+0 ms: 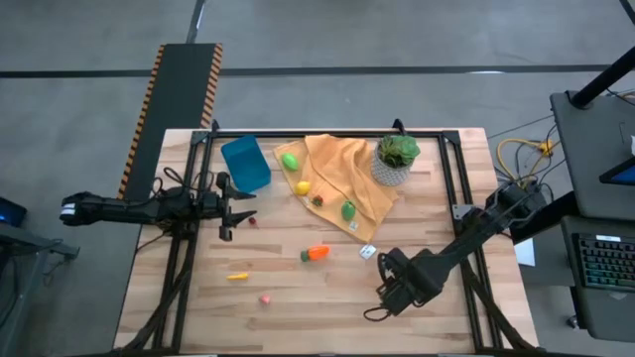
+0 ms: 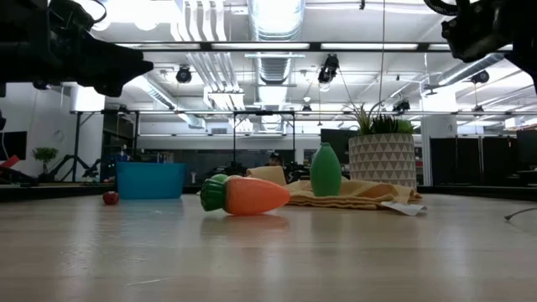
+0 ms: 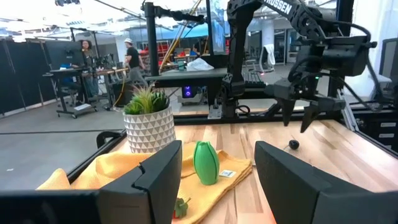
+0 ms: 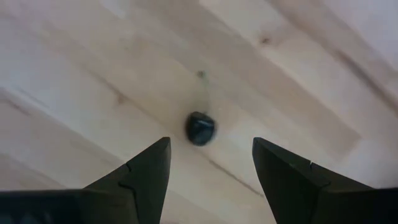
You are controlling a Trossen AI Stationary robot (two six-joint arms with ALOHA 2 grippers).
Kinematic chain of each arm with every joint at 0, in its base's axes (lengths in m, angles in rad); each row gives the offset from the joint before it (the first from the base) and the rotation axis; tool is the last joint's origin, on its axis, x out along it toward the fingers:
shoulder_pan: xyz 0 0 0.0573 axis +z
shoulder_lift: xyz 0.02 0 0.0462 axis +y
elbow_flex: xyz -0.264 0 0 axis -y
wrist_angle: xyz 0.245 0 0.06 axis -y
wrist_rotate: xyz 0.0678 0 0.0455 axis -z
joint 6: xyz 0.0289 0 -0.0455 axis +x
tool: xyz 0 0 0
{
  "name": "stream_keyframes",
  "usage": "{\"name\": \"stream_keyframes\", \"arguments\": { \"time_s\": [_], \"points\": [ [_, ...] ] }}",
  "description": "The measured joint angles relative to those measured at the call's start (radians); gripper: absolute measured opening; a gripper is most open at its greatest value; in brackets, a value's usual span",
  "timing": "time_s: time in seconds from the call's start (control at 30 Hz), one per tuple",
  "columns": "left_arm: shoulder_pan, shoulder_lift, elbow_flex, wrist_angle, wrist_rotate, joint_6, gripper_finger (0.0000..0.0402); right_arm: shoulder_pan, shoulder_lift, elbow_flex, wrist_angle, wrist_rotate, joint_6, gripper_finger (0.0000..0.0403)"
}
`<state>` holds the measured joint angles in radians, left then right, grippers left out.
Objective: Pick and placing Produce into tupperware
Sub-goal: Put the black cherry into the blue bin
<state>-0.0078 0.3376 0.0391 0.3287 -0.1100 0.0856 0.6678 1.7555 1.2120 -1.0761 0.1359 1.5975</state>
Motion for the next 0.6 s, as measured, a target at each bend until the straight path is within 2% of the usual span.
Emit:
{"name": "stream_keyframes", "arguments": {
  "time_s": [0.6],
  "points": [
    [0.0,0.022,0.0,0.003,0.0,0.0,0.019,0.002,0.085,-0.078,0.124,-0.004,-0.001,0.0219]
  ]
}}
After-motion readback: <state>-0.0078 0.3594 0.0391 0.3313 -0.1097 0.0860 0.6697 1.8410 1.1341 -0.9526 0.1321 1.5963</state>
